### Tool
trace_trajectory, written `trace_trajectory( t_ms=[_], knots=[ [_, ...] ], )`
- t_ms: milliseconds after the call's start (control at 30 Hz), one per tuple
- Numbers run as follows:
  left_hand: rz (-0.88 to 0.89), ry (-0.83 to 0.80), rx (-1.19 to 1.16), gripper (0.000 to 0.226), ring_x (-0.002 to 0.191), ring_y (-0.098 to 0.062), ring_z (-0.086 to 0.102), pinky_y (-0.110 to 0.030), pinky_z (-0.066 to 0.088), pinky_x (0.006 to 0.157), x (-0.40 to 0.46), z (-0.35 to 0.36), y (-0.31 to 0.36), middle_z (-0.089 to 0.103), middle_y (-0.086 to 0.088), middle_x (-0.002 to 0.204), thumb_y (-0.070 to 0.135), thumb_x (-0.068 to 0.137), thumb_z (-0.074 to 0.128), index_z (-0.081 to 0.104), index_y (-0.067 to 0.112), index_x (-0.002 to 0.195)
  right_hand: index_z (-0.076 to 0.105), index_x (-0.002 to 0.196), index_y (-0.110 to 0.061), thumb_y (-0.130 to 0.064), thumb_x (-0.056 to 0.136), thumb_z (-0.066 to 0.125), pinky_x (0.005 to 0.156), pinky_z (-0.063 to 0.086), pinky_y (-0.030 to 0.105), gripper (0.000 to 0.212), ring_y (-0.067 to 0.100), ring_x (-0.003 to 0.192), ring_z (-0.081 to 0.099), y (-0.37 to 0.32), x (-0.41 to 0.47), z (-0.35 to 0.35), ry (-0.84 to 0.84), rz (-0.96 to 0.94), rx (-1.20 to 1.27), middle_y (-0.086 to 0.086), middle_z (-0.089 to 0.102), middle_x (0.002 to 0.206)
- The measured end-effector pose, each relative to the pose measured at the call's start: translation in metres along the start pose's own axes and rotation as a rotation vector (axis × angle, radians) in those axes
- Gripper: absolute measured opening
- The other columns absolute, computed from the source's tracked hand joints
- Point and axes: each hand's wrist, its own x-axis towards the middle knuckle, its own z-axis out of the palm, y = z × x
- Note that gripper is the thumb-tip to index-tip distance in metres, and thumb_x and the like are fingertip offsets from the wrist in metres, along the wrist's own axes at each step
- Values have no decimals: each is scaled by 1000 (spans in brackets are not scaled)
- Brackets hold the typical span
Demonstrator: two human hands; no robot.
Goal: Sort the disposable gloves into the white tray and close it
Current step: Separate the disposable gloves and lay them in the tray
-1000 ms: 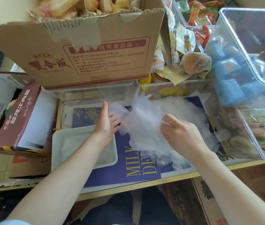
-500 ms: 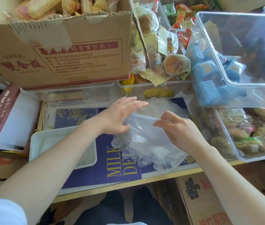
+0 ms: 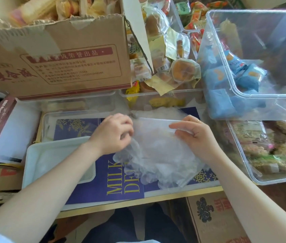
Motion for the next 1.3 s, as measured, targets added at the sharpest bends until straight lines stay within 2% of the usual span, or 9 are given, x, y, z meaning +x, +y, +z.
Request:
trace_trajectory(
  t_ms=[167, 300, 433, 567, 667, 767, 900, 1133, 1300],
  knots=[
    [-273, -232, -360, 38, 111, -1, 45, -19, 37, 95, 25, -9, 21, 50, 17, 118, 44, 82, 64, 56, 25, 114, 73, 97, -14, 0, 81, 63, 61, 41, 18, 23, 12, 73, 51, -1, 4, 2, -89, -204, -140, -17, 50, 84],
    [-482, -364, -516, 10, 68, -4, 53, -21, 42, 65, 24, -12, 20, 63, 10, 75, 32, 81, 71, 62, 30, 76, 71, 96, -13, 4, 82, 63, 63, 43, 18, 24, 10, 75, 53, -5, 4, -2, -86, -165, -27, -12, 52, 83],
    [-545, -379, -570, 14, 66, -7, 51, -24, 38, 65, 17, -22, 17, 62, -1, 69, 25, 79, 73, 65, 14, 75, 55, 97, -24, -7, 84, 67, 67, 41, 17, 25, -4, 77, 55, -2, 3, 1, -141, 96, -140, -13, 54, 90],
    [-446, -453, -418, 13, 61, -10, 46, -26, 35, 59, 18, -35, 22, 53, 5, 63, 24, 81, 71, 63, 15, 74, 44, 133, -24, -37, 76, 74, 87, 39, 33, 65, 18, 103, 53, -11, 14, 18, -341, 84, -523, -4, 60, 107],
    [-364, -477, -318, 12, 52, -4, 43, -23, 33, 53, 19, -42, 26, 50, 9, 58, 24, 82, 69, 63, 16, 77, 64, 95, -15, -34, 82, 70, 69, 38, 28, 24, 22, 77, 54, -31, 26, 41, -435, -67, -482, 1, 62, 80],
    [-300, -286, -182, 14, 77, -5, 54, -33, 47, 80, 9, -45, 19, 64, 8, 82, 22, 81, 68, 61, 24, 93, 44, 63, -17, -27, 87, 65, 49, 27, 22, 33, 11, 51, 35, -42, 35, 60, -458, 72, -353, -5, 40, 56],
    [-292, 332, 82, 47, 128, -27, 36, -36, 22, 111, -22, -42, 4, 49, -14, 134, 20, 80, 57, 50, 6, 125, 46, 64, -12, -21, 86, 63, 52, 27, 30, 29, 16, 54, 38, -41, 37, 78, -278, 311, -176, -2, 44, 58],
    [-482, 41, -383, 55, 140, -4, 12, -4, 4, 108, -65, -8, 15, 16, 6, 151, 27, 96, 47, 27, 12, 145, 56, 79, 8, -14, 84, 66, 53, 29, 29, 24, 17, 58, 42, -55, 30, 114, -318, 382, 39, 9, 51, 66],
    [-658, 41, -644, 52, 129, 3, 26, 3, 16, 96, -69, -13, 10, 31, 13, 140, 26, 97, 45, 27, 16, 145, 57, 74, -6, -15, 84, 66, 54, 30, 27, 16, 11, 55, 39, -68, 32, 129, -460, 294, 25, 2, 48, 64]
  ],
)
